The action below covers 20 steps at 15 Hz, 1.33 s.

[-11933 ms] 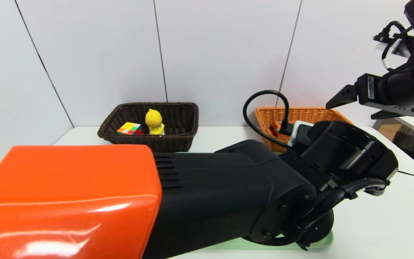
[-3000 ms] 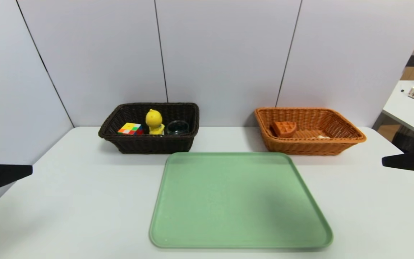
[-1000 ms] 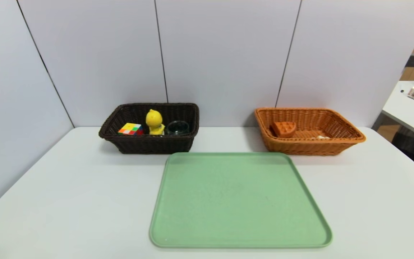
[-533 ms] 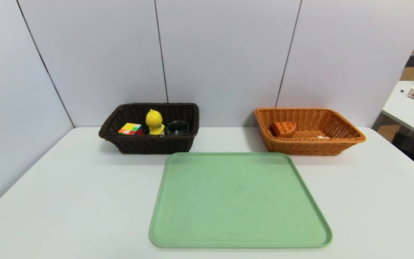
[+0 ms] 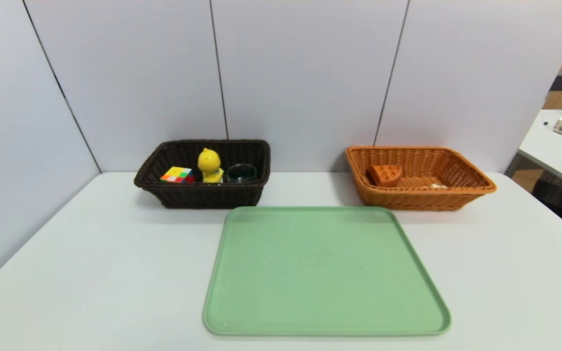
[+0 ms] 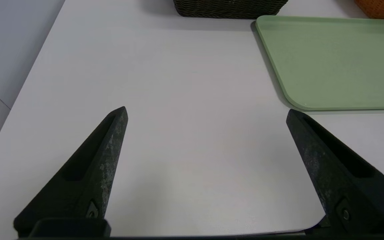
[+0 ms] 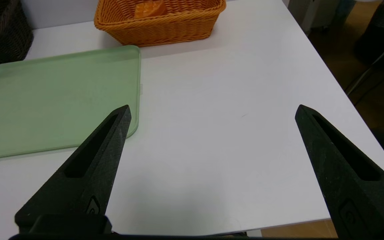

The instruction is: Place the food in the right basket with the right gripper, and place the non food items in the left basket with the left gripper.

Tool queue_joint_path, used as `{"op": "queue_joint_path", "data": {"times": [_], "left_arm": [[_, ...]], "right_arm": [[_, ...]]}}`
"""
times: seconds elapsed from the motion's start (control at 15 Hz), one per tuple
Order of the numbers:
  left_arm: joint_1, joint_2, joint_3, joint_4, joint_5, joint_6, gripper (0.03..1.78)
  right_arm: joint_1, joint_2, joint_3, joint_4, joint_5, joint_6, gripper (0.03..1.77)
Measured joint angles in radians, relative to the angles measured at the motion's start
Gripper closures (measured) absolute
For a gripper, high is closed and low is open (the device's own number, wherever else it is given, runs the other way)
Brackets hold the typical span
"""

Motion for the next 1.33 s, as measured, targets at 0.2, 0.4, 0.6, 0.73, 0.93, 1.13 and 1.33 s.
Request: {"op": "queue_joint_path", "data": {"times": [0.2, 0.4, 0.6, 0.73, 0.93, 1.13, 1.33], "left_arm": [[0.007, -0.062, 0.049, 0.011, 0.003, 0.045, 0.12], [0.010, -0.116, 0.099, 0.001, 0.031, 0.058, 0.12], [0.010, -0.171, 0.162, -0.049, 0.043, 0.062, 0.12], [0.009, -0.196, 0.229, -0.140, 0.047, 0.071, 0.12], [0.009, -0.211, 0.350, -0.314, 0.049, 0.114, 0.12], [0.009, -0.214, 0.466, -0.459, 0.047, 0.143, 0.12], [0.009, -0.214, 0.546, -0.544, 0.047, 0.144, 0.12]], "right_arm": [[-0.003, -0.076, 0.064, 0.001, 0.000, -0.011, 0.10], [0.004, -0.145, 0.109, -0.003, 0.000, -0.031, 0.10], [0.010, -0.181, 0.162, -0.058, -0.005, -0.035, 0.10], [0.011, -0.190, 0.247, -0.178, -0.032, -0.037, 0.10], [0.014, -0.205, 0.413, -0.407, -0.054, -0.059, 0.10], [0.019, -0.254, 0.577, -0.579, -0.039, -0.127, 0.10], [0.022, -0.335, 0.698, -0.640, -0.001, -0.151, 0.10]]}}
